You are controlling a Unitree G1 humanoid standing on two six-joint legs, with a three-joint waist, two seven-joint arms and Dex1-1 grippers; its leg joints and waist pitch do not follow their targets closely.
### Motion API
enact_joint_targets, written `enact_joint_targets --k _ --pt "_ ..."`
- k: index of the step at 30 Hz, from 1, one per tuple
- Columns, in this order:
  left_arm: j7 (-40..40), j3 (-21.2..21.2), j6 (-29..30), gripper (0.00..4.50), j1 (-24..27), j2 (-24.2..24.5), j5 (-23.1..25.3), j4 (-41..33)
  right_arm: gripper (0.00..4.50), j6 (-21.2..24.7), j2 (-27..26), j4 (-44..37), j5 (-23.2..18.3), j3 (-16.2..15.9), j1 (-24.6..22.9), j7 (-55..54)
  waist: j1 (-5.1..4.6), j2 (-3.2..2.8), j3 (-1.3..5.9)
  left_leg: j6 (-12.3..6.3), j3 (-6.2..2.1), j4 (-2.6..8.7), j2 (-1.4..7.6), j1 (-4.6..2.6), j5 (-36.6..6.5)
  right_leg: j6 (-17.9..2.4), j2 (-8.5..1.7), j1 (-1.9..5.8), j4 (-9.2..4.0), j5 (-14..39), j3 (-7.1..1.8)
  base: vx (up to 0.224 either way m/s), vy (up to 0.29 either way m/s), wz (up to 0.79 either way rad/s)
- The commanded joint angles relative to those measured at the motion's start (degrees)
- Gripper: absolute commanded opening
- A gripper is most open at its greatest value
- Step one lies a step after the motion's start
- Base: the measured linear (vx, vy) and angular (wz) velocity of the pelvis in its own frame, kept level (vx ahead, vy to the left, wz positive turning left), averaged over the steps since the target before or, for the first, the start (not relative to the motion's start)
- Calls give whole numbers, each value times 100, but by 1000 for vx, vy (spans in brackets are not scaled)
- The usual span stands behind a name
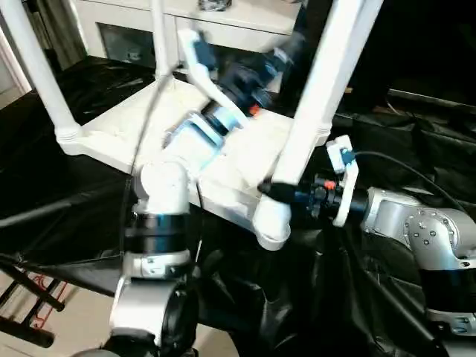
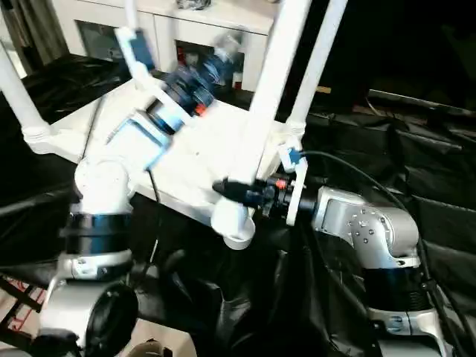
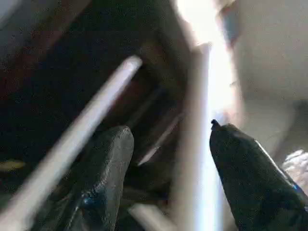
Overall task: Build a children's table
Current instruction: Pick table leg, then rotate table base
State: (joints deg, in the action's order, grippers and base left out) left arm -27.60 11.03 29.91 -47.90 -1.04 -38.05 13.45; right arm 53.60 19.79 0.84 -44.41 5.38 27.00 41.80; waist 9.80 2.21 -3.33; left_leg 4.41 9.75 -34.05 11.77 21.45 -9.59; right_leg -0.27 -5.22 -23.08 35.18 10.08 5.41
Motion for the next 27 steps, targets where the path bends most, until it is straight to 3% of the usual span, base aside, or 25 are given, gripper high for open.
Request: enact_joint_targets --k 1,3,5,8,11,18,27 --pt "-254 -808 -253 302 16 470 1064 217 193 -397 21 224 329 346 37 -470 2 13 462 229 -33 399 112 -75 -728 -235 -291 306 -423 1200 -272 0 0 0" --pt "-555 -1490 -365 302 124 963 1734 347 193 -699 90 368 713 322 4 -731 8 16 463 315 -49 407 113 -69 -703 -203 -309 323 -411 1165 -269 0 0 0" --pt "-1034 -2367 -506 302 242 1584 2414 452 193 -945 203 470 1092 250 -117 -957 -7 -23 464 419 -38 403 110 -85 -689 -316 -304 308 -380 946 -276 0 0 0" --pt "-1549 -2994 -527 302 311 2046 2792 508 193 -1097 265 480 1285 186 -239 -1075 -34 -51 470 433 -21 396 106 -80 -719 -524 -306 332 -327 673 -289 0 0 0" --pt "-2186 -3436 -568 302 324 2400 3075 657 193 -1298 309 440 1479 56 -403 -1106 -47 -62 454 391 -15 407 107 -86 -918 -715 -334 323 -366 874 -281 0 0 0" --pt "-2849 -4037 -721 302 256 2728 3552 890 193 -1342 280 390 1578 -44 -517 -1014 -103 -77 423 377 -29 433 119 -97 -1314 -760 -353 313 -408 1382 -286 0 0 0" --pt "-3121 -4331 -958 302 226 2454 3897 1631 193 -1427 238 369 1677 -164 -583 -935 -120 -61 443 275 -16 408 118 -84 -1104 -935 -352 328 -372 1025 -291 0 0 0"
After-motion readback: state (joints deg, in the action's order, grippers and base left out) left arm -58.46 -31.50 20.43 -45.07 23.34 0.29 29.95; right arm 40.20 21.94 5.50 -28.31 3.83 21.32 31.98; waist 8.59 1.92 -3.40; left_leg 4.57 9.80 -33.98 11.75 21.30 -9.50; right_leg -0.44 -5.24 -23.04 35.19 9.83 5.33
